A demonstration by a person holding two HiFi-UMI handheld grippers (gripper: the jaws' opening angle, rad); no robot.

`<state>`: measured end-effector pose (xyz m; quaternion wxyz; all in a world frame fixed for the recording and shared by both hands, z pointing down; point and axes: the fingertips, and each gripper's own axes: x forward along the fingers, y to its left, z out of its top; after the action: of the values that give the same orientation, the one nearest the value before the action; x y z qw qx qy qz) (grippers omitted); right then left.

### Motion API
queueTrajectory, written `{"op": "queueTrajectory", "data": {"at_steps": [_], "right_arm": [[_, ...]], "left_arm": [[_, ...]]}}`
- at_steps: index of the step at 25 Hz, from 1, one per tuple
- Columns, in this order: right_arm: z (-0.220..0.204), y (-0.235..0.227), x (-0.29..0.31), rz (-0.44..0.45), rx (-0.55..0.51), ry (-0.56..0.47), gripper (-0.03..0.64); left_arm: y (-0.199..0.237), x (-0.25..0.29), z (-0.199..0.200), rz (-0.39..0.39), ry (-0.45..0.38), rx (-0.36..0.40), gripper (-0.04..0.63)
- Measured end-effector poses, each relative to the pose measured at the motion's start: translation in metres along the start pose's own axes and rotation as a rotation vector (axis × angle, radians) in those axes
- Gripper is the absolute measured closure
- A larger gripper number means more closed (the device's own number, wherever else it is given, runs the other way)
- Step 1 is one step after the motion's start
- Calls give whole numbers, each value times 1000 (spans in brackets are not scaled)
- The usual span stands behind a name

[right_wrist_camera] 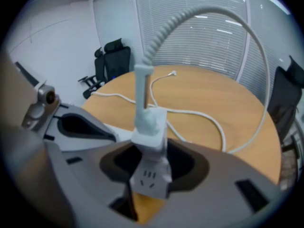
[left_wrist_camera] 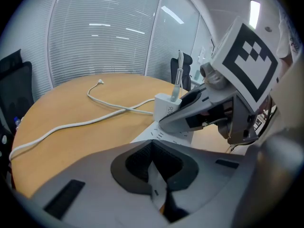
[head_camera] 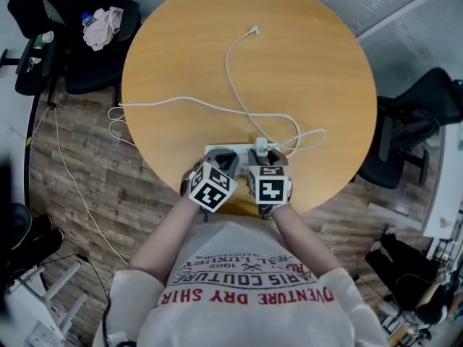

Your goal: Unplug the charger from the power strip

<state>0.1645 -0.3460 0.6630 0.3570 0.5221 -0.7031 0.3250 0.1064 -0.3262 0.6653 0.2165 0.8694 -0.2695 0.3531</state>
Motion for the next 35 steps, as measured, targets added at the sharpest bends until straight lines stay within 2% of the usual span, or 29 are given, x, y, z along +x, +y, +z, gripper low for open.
{"op": "queueTrajectory", "data": {"at_steps": [7,16,23,27,31,35], "right_arm": [[-1,1,0,-25,-2,-3,451],[0,1,-9,-48,-3,-4,457],[17,4,-29,-32,4,-78,460],[18,-2,-37,-22,18,-84,460],[29,-4,-54,-15,24,-142,460],[46,-3,-78,22,17,-229,460]], "left_arm": [[0,1,0,44,-11,43,561],[1,2,-1,27,-1,11,561],[2,2,-1,26,-1,8,561],[2,4,-2,30,12,-19,561],[1,1,-3,28,13,-60,561],[1,-24,17,32,-56,-76,561]]}}
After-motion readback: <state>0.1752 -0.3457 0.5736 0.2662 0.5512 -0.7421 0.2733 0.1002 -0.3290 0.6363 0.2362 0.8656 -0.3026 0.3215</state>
